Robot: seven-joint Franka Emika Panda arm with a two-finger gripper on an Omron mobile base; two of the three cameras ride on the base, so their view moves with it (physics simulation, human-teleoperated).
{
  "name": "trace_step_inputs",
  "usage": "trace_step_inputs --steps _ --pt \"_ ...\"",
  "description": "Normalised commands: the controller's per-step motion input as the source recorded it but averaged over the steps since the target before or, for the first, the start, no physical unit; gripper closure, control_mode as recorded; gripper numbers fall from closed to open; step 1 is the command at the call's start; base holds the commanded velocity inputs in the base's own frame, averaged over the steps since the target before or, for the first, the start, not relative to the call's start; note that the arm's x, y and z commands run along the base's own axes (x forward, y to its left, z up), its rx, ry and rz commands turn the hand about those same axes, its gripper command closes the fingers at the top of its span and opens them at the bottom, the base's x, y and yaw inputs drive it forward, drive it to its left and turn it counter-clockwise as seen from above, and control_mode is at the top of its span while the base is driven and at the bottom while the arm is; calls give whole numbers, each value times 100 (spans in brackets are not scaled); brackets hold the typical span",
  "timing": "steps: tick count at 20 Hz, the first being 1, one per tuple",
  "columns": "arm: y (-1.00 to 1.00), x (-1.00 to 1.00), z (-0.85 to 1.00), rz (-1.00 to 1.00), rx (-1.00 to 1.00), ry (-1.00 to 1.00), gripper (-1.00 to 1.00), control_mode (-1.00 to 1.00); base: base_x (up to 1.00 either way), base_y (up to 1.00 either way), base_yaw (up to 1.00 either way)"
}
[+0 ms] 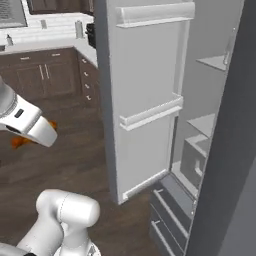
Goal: Place one lime and one chicken drumstick in each tupperware on the nearby counter, to pack two identical lunches.
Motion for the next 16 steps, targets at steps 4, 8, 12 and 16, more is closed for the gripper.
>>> trace_step_inputs --steps 4,8,12,16 --pt "0 0 0 0 0 0 100 100 10 9 90" --pt "0 0 0 0 0 0 100 100 94 6 60" --pt "0 0 0 0 0 0 100 100 100 4 24" --pt "0 0 0 0 0 0 100 100 100 13 2"
